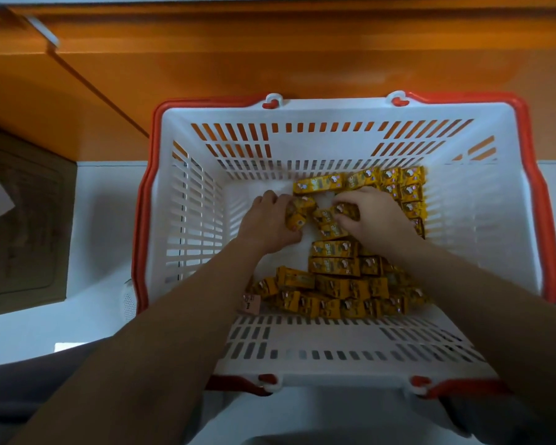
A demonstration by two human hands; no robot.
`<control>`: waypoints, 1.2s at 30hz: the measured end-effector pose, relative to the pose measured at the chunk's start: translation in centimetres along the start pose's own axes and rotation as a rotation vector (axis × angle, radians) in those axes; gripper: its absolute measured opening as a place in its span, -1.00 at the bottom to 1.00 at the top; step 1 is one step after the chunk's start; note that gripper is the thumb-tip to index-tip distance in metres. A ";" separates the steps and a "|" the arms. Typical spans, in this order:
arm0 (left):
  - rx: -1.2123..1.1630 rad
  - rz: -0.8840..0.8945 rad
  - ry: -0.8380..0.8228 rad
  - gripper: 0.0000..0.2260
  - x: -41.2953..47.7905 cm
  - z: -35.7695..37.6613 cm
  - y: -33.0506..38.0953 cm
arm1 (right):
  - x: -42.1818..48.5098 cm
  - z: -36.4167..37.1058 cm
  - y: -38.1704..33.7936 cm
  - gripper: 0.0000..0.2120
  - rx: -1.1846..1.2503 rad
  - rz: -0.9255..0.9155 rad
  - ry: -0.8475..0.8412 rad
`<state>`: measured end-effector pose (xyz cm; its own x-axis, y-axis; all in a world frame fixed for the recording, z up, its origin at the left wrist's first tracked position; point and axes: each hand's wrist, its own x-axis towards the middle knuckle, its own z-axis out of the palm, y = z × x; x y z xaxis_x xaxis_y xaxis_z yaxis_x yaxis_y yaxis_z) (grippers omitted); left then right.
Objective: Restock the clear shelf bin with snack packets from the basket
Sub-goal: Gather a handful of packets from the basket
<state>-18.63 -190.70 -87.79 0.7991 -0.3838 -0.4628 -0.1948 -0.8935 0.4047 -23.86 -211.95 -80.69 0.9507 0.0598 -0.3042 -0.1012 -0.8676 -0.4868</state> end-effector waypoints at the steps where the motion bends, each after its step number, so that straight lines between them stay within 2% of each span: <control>1: -0.024 -0.022 -0.008 -0.31 0.0 0.1 -0.3 | 0.1 -0.1 0.0 -0.74 0.015 0.002 0.008; 5: -0.220 -0.187 -0.080 -0.53 0.1 -0.7 -0.8 | 0.4 -0.6 -0.2 -0.74 0.046 -0.010 -0.002; 9: -0.386 -0.261 -0.217 -0.49 -0.6 -3.2 -0.6 | 0.5 -2.5 -0.6 -0.76 0.171 -0.001 0.011; 12: -0.544 -0.270 -0.218 -0.64 -2.1 -6.1 0.4 | 0.5 -4.8 -1.3 -0.81 0.359 0.081 0.017; 16: -0.729 -0.278 -0.164 -0.71 -5.7 -10.9 3.3 | -1.0 -8.6 -3.6 -0.83 0.562 0.132 0.064; 19: -0.855 -0.279 -0.121 -0.68 -9.0 -15.3 5.9 | -3.0 -12.2 -6.2 -0.86 0.667 0.131 0.102; 24: -0.869 -0.170 -0.060 -0.58 -15.2 -22.4 10.1 | -6.5 -18.9 -11.4 -0.86 0.767 0.103 0.176; 27: -0.987 -0.088 0.043 -0.51 -18.8 -25.9 12.6 | -9.1 -23.2 -14.7 -0.88 0.846 0.090 0.270; 31: -1.200 0.051 0.188 -0.62 -22.6 -29.1 16.0 | -12.6 -27.3 -18.5 -0.88 1.047 0.042 0.382; 36: -1.403 0.169 0.402 -0.59 -24.4 -30.3 18.6 | -14.6 -26.7 -22.1 -0.85 1.205 0.018 0.471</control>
<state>-24.57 -190.91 -45.06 0.9702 -0.1595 -0.1824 0.2125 0.1983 0.9568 -27.69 -206.87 -43.64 0.9325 -0.3398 -0.1223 -0.0796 0.1369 -0.9874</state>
